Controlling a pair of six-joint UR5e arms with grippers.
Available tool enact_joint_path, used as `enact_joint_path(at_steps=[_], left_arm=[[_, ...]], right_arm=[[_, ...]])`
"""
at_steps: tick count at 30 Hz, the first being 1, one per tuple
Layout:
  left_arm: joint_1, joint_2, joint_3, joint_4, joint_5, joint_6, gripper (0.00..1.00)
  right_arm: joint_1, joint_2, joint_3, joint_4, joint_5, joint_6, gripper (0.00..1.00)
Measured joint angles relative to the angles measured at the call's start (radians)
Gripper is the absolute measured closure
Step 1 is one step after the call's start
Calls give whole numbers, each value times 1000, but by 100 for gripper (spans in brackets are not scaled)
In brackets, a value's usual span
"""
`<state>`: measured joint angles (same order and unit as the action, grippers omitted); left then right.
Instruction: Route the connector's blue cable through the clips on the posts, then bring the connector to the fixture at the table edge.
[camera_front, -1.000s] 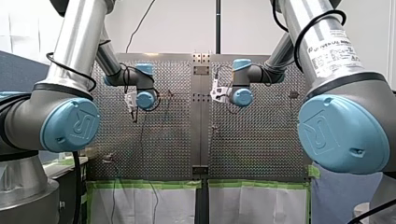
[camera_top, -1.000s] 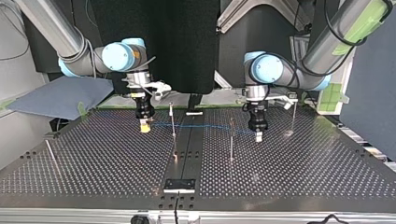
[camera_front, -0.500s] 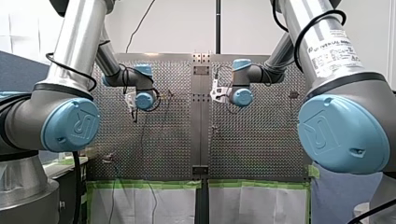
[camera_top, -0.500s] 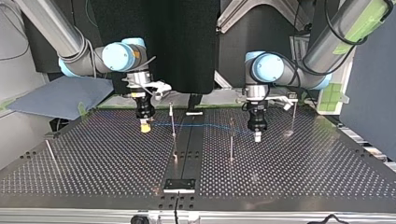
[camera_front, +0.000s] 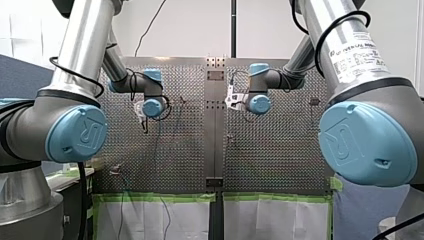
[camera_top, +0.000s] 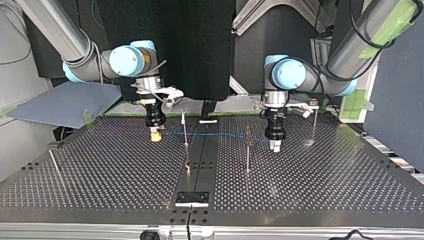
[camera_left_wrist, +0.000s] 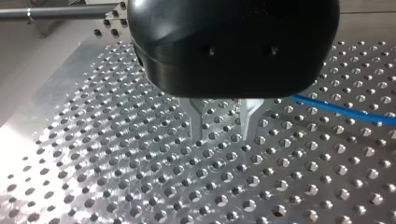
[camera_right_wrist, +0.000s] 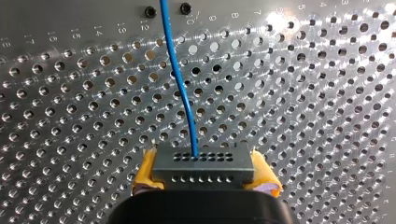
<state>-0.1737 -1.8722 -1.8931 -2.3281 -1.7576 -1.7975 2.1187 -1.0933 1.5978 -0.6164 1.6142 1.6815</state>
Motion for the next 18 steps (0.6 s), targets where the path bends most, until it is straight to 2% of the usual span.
enact_joint_path(at_steps=[2, 9, 18], left_arm=[[1, 0, 0, -10, -4, -14, 29], [-2, 0, 0, -35, -27, -57, 26], [-9, 1, 0, -65, 33, -87, 24]], right_arm=[[0, 0, 0, 0, 0, 0, 100], [0, 0, 0, 1, -3, 0, 100], [-1, 0, 0, 1, -3, 0, 100]])
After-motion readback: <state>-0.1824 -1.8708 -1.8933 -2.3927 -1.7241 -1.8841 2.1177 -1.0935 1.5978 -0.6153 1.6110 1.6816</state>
